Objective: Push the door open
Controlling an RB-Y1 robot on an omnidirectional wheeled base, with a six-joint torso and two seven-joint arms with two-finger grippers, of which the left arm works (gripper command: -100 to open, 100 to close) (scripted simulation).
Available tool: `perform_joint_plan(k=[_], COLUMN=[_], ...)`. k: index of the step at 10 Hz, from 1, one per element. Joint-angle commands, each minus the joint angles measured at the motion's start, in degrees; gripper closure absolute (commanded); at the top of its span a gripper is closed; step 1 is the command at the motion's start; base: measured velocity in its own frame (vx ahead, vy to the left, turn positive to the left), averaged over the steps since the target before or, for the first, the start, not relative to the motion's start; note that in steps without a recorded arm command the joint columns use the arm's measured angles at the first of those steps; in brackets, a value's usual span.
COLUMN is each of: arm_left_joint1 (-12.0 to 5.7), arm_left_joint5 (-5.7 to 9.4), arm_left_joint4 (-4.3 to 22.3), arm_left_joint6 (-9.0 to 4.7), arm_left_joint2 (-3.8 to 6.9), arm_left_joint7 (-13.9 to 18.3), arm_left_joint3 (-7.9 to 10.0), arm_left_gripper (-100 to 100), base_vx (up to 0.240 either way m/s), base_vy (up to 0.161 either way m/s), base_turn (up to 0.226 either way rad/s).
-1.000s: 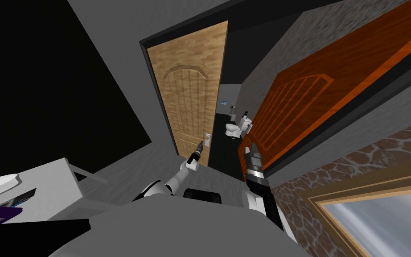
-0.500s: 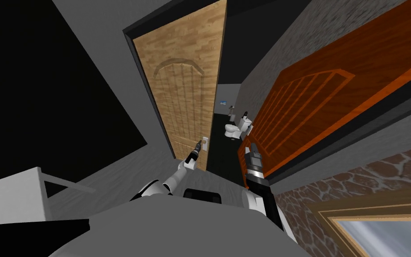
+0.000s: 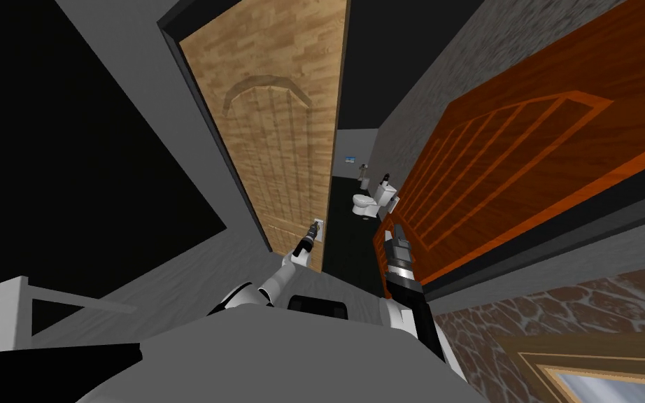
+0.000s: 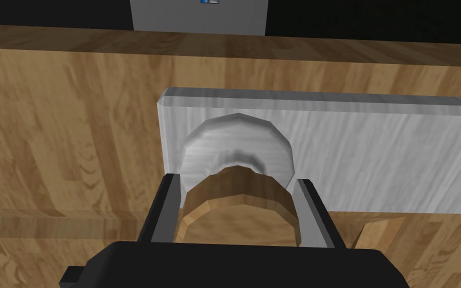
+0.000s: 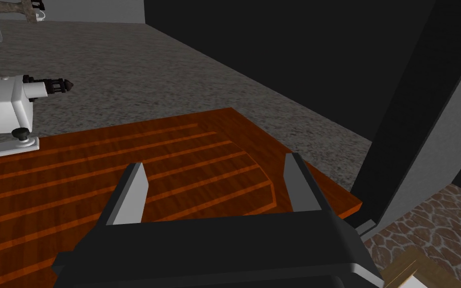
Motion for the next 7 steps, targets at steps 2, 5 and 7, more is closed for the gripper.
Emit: perform_joint_plan(k=[2, 5, 7], arm_left_joint1=[0.16, 0.16, -0.11], arm_left_joint5=[0.00, 0.00, 0.25], arm_left_joint4=[0.11, 0.11, 0.17], arm_left_joint6=[0.13, 0.13, 0.04], arm_left_joint2=[0.05, 0.05, 1.11], arm_left_joint7=[-0.03, -0.03, -0.28], arm_left_joint3=[0.00, 0.00, 1.08], arm_left_gripper=[100, 100, 100], base_vx=[-0.024, 0.000, 0.138], base_vy=[0.007, 0.000, -0.069], base_turn=[-0.012, 0.000, 0.027])
